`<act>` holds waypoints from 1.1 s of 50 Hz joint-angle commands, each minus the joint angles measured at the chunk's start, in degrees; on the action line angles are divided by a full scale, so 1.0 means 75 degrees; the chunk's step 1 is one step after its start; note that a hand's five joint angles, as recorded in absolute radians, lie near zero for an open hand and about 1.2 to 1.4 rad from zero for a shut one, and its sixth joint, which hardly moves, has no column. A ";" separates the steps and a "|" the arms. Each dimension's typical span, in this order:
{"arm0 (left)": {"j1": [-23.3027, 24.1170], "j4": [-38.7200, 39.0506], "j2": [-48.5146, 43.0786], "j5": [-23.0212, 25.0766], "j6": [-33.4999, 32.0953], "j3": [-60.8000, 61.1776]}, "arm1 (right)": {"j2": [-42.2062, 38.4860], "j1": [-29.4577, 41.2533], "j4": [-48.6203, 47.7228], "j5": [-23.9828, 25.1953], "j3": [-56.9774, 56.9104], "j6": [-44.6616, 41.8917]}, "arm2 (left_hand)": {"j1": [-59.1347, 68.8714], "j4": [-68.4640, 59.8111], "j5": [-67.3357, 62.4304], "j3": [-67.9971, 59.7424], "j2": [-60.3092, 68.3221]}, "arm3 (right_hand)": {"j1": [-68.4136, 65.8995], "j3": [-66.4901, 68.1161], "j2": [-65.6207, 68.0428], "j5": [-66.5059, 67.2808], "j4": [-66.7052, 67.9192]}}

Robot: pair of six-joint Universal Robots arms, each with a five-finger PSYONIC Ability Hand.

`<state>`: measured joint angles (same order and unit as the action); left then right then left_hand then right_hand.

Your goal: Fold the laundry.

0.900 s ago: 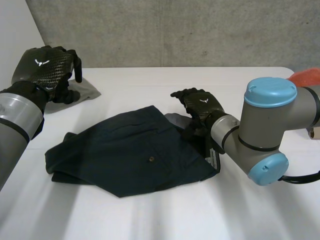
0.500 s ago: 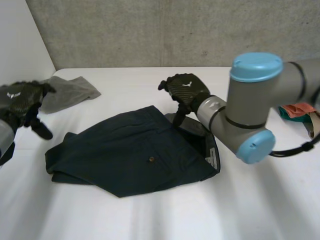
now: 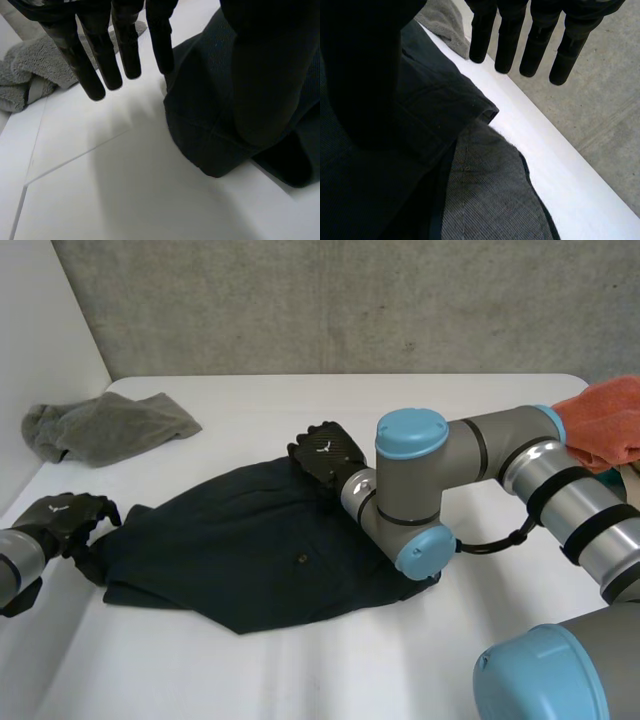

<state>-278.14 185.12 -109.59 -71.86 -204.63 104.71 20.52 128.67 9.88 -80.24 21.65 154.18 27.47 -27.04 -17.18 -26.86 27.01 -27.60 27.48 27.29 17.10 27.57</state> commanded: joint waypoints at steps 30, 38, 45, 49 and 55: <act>0.2725 -0.0881 0.2906 0.0018 0.0659 -0.1692 | 0.7071 -0.1639 0.1587 0.0398 0.6510 -0.2778 | 0.7004 -0.7062 -0.7042 -0.7086 0.7065 | -0.6986 0.7002 0.7028 0.7054 0.6991; 0.2878 -0.0906 0.1466 0.0054 0.0366 -0.1796 | 0.7155 -0.1734 0.1848 0.0363 0.7379 -0.3215 | 0.7004 -0.7062 -0.7042 -0.7086 0.7065 | -0.6986 0.7002 0.7028 0.7054 0.6991; 0.3112 -0.0426 -0.0175 -0.0250 0.0178 -0.3318 | 0.6089 -0.1652 0.0197 -0.0011 0.6701 -0.2207 | 0.7004 -0.7062 -0.7042 -0.7086 0.7065 | -0.6986 0.7002 0.7028 0.7054 0.6991; 0.3218 0.0545 -0.0493 -0.0414 0.0423 -0.4735 | 0.5526 -0.1581 -0.1255 -0.0503 0.5530 -0.1738 | 0.7004 -0.7062 -0.7042 -0.7086 0.7065 | -0.6986 0.7002 0.7028 0.7054 0.6991; 0.3288 0.2444 -0.0458 -0.0754 0.1407 -0.6681 | 0.5221 -0.1535 -0.4067 -0.1230 0.3982 -0.1106 | 0.7004 -0.7062 -0.7042 -0.7086 0.7065 | -0.6986 0.7002 0.7028 0.7054 0.6991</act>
<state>-254.08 190.71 -113.30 -75.23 -200.67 68.12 62.01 116.79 -1.98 -84.49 62.07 141.54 66.35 -68.72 -56.21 -68.12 68.58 -61.68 67.59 66.79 57.54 68.21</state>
